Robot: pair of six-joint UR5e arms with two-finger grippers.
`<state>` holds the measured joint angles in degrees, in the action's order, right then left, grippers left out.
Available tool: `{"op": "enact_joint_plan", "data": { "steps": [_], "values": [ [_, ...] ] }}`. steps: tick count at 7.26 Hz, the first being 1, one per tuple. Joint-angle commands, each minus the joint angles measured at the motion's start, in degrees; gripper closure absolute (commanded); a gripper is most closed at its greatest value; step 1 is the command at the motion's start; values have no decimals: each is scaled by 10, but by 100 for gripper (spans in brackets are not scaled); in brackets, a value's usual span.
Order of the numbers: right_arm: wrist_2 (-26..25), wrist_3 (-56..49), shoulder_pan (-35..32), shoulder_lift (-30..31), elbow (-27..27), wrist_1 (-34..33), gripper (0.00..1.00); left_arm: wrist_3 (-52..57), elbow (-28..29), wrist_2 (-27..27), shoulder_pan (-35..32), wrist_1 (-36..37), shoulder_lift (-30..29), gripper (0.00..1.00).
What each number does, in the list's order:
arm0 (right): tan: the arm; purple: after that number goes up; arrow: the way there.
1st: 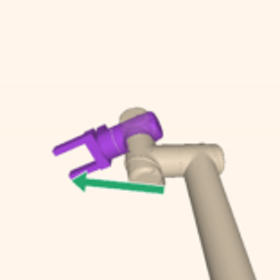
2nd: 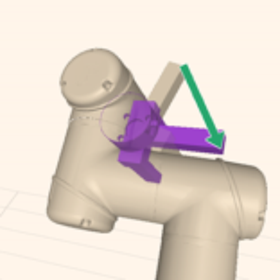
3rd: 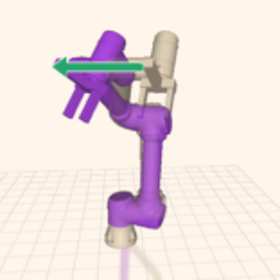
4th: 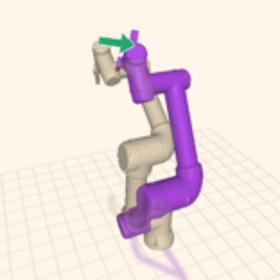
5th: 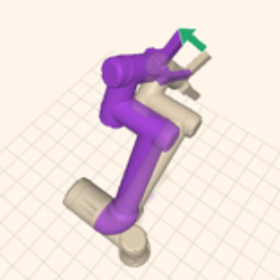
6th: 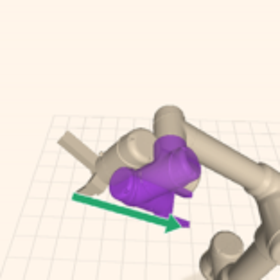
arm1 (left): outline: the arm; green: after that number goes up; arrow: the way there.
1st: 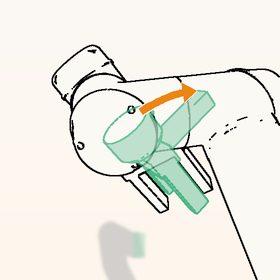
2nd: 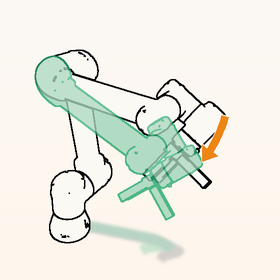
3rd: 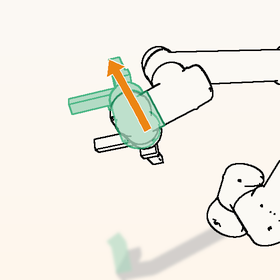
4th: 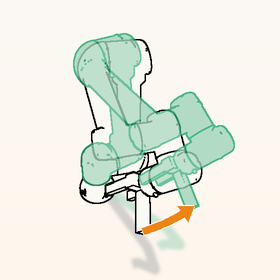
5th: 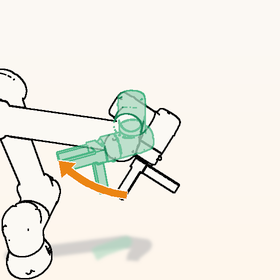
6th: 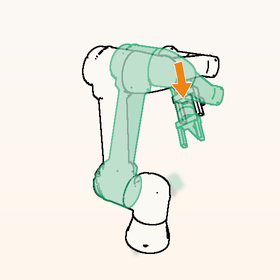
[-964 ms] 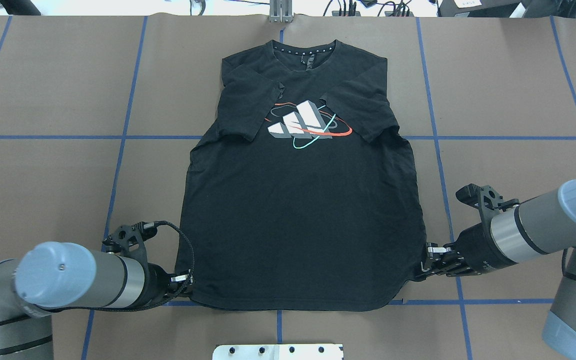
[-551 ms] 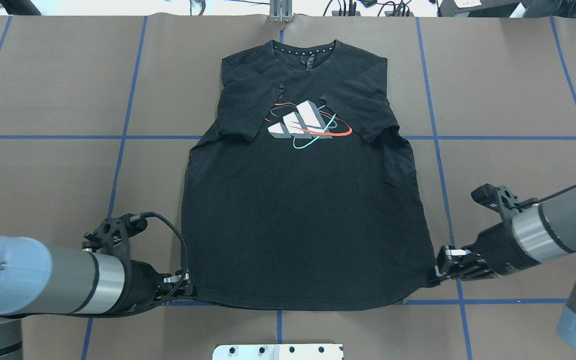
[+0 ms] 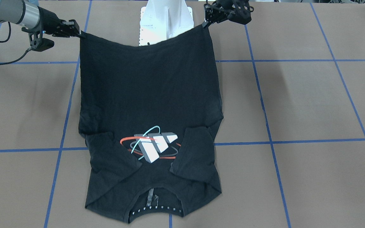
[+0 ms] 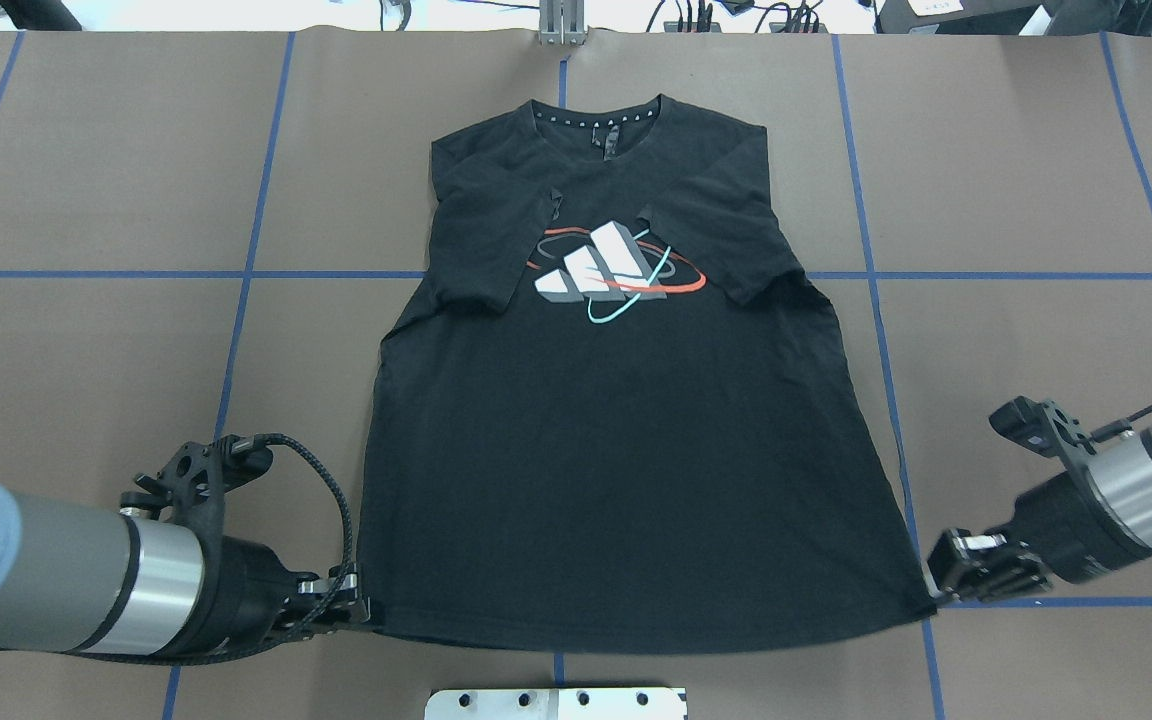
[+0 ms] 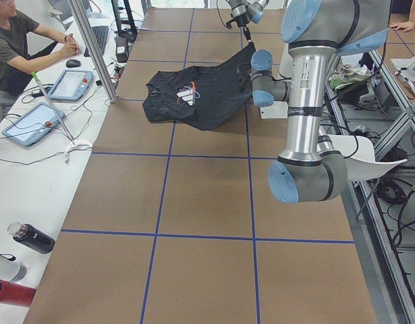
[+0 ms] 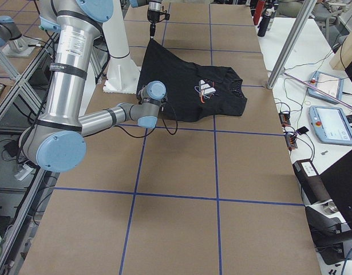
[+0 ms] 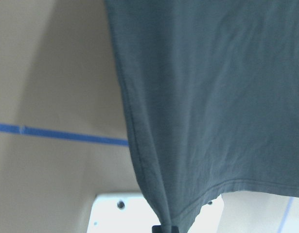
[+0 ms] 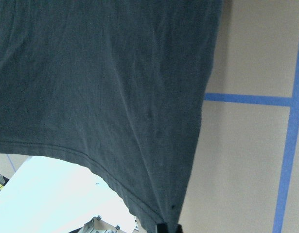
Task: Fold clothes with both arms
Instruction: 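Lift the hem with both grippers and fold it toward the collar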
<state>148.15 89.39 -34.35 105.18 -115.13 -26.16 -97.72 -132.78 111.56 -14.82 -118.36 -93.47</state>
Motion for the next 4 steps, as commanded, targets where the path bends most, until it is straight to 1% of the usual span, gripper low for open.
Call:
{"op": "enact_joint_plan", "data": {
  "steps": [1,2,3,4],
  "values": [
    [31,49,2,12,0,58,100,6,1,3,23,1,26,100],
    [42,56,2,7,6,73,100,6,-3,3,23,2,28,100],
    [26,56,-10,-14,21,73,100,7,-3,5,16,1,25,100],
    [21,56,-36,-62,60,73,100,15,-5,8,13,-1,19,100]
  ]
}}
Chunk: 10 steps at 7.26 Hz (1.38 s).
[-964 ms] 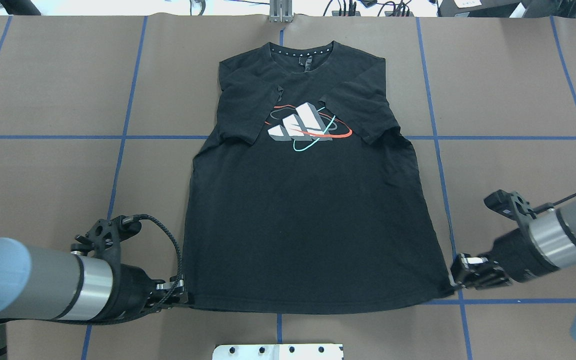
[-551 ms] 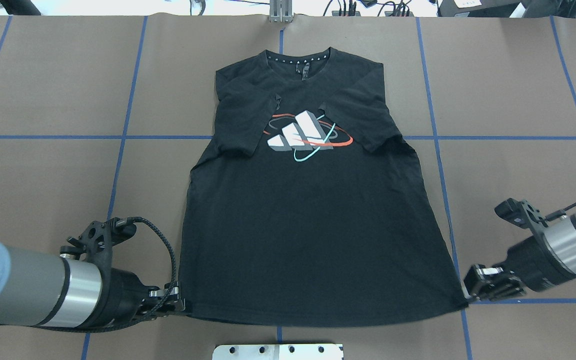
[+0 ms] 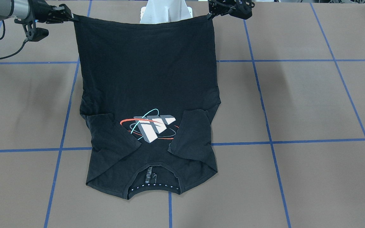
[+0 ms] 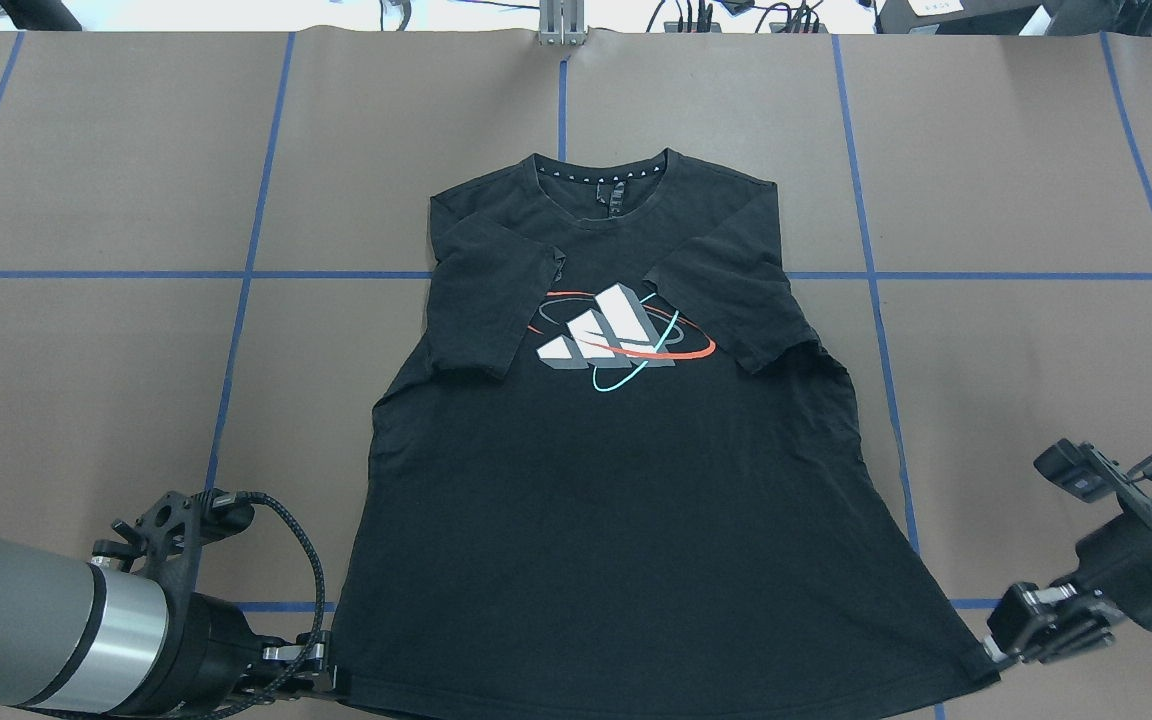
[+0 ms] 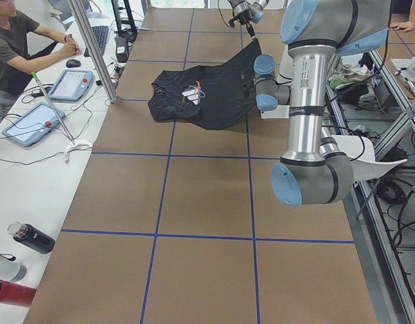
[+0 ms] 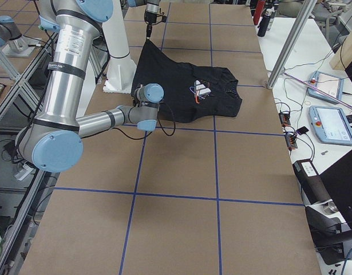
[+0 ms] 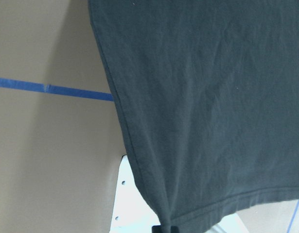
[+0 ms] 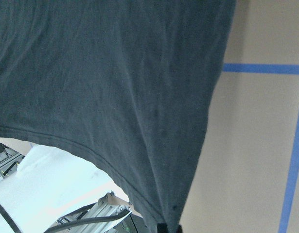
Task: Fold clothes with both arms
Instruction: 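Lift the hem with both grippers and fold it toward the collar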
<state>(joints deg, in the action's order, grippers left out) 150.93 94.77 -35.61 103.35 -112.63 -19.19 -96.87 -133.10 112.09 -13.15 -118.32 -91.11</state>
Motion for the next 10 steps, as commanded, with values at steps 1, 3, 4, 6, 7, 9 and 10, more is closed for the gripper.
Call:
{"op": "enact_joint_plan", "data": {
  "steps": [1,3,4,6,7,9,10],
  "values": [
    [-6,-5,-61,-91,71,4,100,11,1,6,-35,-3,-32,100],
    [0,-14,-131,-155,115,1,100,17,11,7,-95,-5,-68,100],
    [0,-15,-156,-185,139,1,100,45,28,7,-120,-4,-73,100],
    [-3,-33,-215,-211,180,2,100,81,90,8,-199,-5,-101,100],
    [-5,-59,-240,-213,195,0,100,92,122,17,-230,-5,-116,100],
    [-12,-63,-266,-240,220,0,100,106,163,28,-266,-4,-147,100],
    [-13,-63,-275,-257,238,0,100,106,181,28,-276,-4,-164,100]
  ]
}}
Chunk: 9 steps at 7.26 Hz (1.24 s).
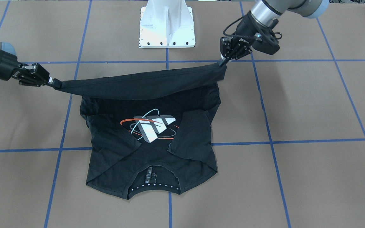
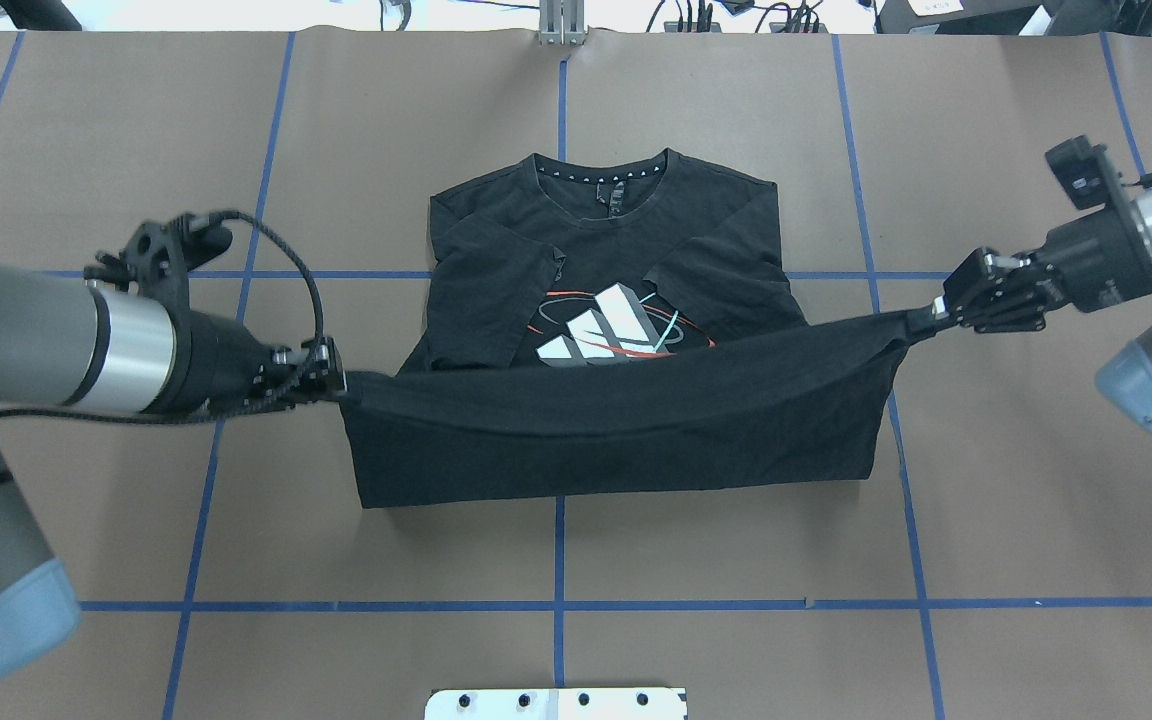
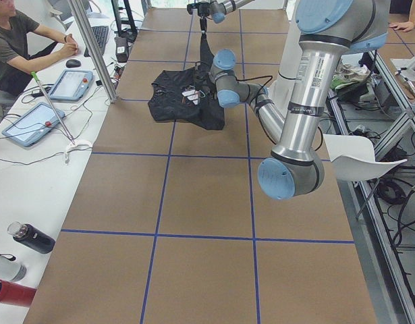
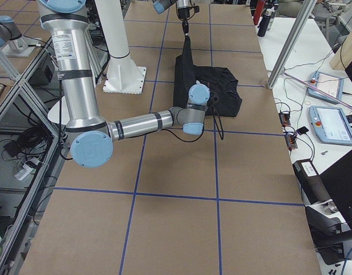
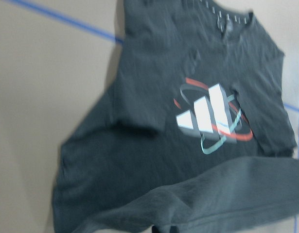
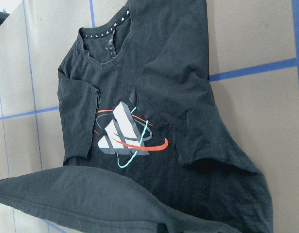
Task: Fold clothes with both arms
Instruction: 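Lift the hem with both grippers and fold it toward the collar, then lower the held hem over the collar with both grippers, laying it flat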
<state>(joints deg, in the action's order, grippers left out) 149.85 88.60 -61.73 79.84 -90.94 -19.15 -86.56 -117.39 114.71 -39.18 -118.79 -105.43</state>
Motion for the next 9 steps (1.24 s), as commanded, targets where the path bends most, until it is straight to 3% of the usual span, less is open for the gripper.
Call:
{"op": "enact_joint_plan", "data": {
  "steps": [1,5,6,8,9],
  "values": [
    [-3,-3,-27,-42,48,0,100,3,42,2,-33,1,-33,100],
    [-38,-1,-37,-131,149,-3,100,38,161,-1,-76,-9,-105,100],
    [-59,-2,-36,-149,175,-4,100,37,185,-3,-77,-44,-108,100],
    [-105,-3,-17,-176,231,-4,100,37,295,-5,-77,-167,-120,100],
    [-152,-2,12,-178,234,-4,100,37,345,-17,-77,-197,-136,100]
  ]
}}
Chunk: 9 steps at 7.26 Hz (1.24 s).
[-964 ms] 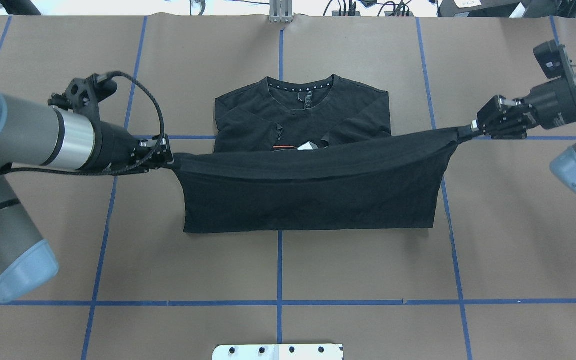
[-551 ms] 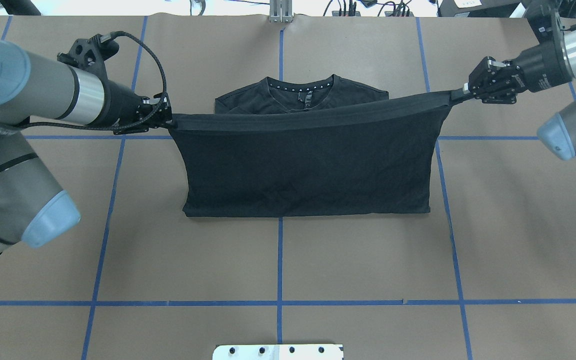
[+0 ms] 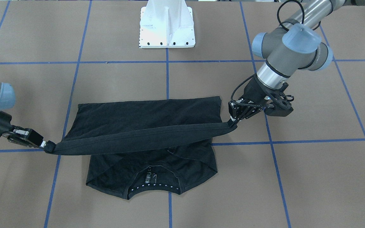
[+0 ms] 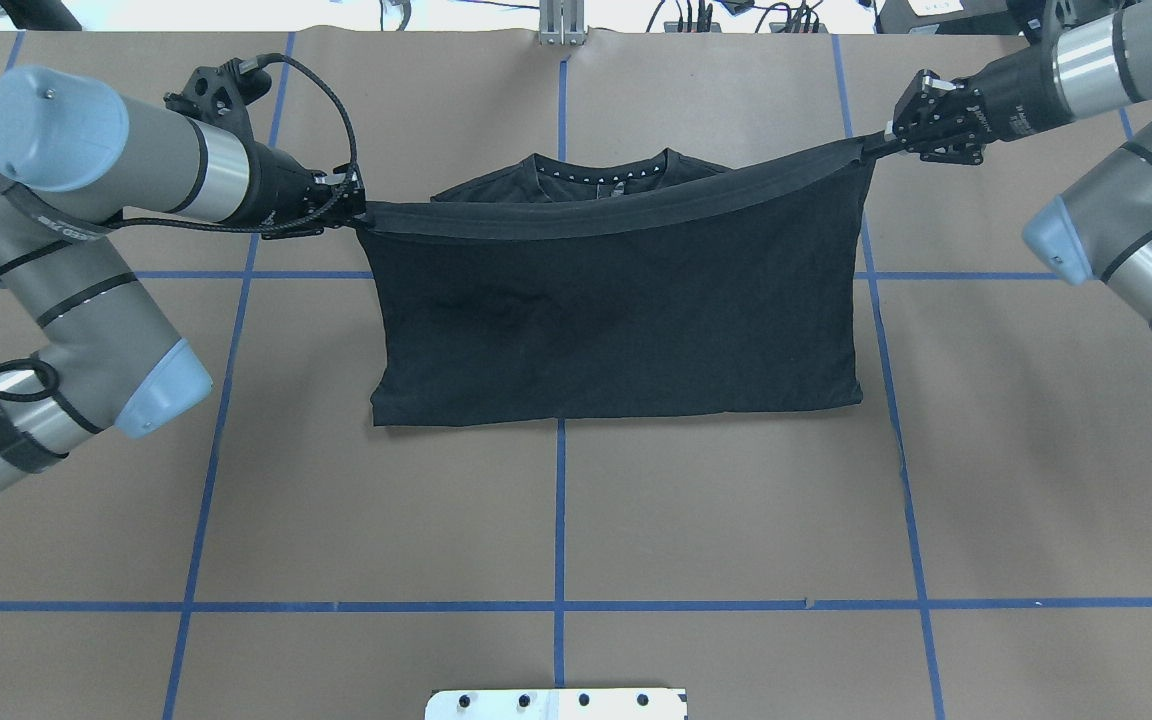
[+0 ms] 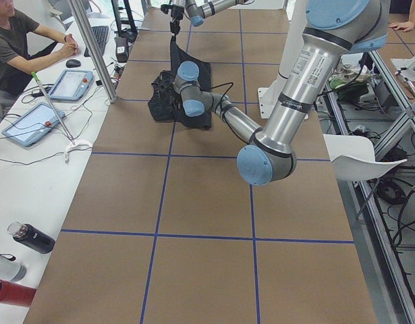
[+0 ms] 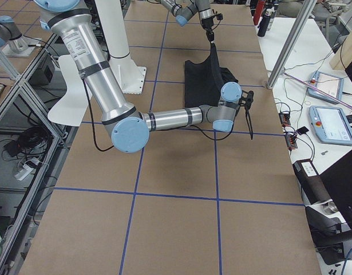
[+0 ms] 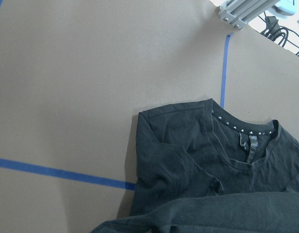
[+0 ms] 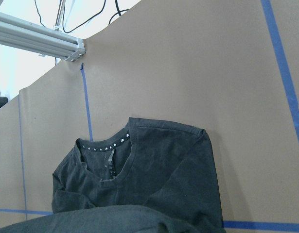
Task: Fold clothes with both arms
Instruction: 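Lower the held hem over the collar with both grippers, laying it flat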
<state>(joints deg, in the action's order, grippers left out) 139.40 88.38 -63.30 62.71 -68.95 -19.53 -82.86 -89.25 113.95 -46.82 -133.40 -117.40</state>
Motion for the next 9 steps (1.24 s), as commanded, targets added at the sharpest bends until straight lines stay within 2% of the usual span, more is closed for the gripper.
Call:
{"op": "enact_joint_plan", "data": {
  "steps": [1,3,6,7,9],
  "values": [
    [-75,0,41,-7,18,-2,100,0,76,-27,0,-63,-18,100],
    [-86,0,42,-28,47,-2,100,-2,86,-29,-1,-63,-33,100],
    [-98,0,42,-29,47,-2,100,2,131,-39,-1,-63,-61,100],
    [-126,0,42,-28,52,-6,100,7,145,-65,-5,-62,-60,100],
    [-147,0,38,-22,61,-9,100,52,171,-69,-23,-62,-58,100]
  ]
}}
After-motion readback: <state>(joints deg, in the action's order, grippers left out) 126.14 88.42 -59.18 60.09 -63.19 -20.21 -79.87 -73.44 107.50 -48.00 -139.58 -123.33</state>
